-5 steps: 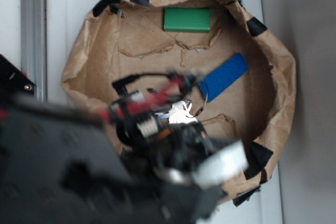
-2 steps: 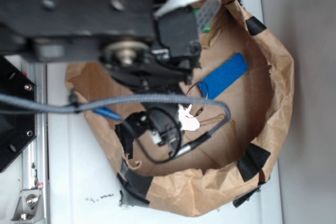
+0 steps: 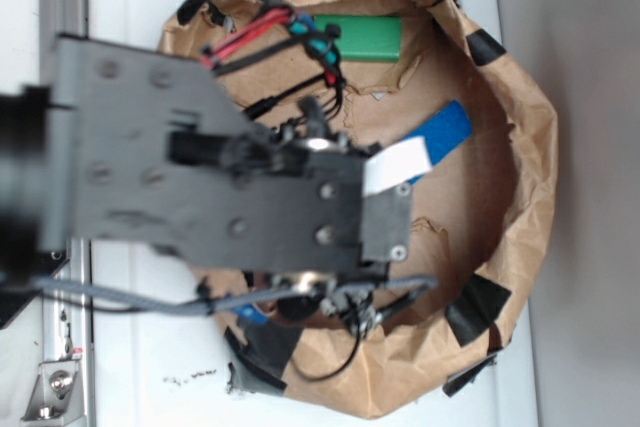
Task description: Grab the silver keys.
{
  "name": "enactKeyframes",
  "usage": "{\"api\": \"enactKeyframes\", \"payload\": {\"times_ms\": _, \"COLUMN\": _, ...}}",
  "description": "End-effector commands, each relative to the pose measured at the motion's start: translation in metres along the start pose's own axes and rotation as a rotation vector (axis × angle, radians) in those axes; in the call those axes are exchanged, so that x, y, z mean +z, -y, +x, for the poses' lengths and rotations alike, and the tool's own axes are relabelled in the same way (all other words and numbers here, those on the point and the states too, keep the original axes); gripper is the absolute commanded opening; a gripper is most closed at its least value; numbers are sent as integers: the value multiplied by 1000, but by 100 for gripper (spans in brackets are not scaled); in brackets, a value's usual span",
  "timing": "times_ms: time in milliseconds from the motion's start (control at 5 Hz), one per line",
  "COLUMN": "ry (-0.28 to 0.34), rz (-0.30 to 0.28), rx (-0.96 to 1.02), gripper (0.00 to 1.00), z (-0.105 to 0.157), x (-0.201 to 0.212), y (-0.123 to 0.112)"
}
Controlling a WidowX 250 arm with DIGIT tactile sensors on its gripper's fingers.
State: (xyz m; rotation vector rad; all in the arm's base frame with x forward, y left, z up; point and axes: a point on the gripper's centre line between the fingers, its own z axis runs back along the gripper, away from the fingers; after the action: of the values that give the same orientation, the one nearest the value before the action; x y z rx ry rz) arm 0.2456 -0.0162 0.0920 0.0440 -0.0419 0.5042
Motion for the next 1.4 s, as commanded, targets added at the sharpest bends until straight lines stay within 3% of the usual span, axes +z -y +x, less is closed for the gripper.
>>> {"api": "enactKeyframes", "payload": {"times_ms": 0, "ry": 139, "rz": 5, "rx": 64, "gripper": 100, "z": 39, "x": 17, "y": 7}}
{"api": "enactKeyframes", "payload": {"times_ms": 200, "ry": 122, "rz": -39, "rx": 82, "gripper": 100, "z": 52, "x": 24, "y": -3}}
{"api": "enactKeyframes", "payload": {"times_ms": 1200, "ry": 142, "rz": -38, "rx": 99, "gripper": 100, "z": 59, "x": 34, "y": -4}}
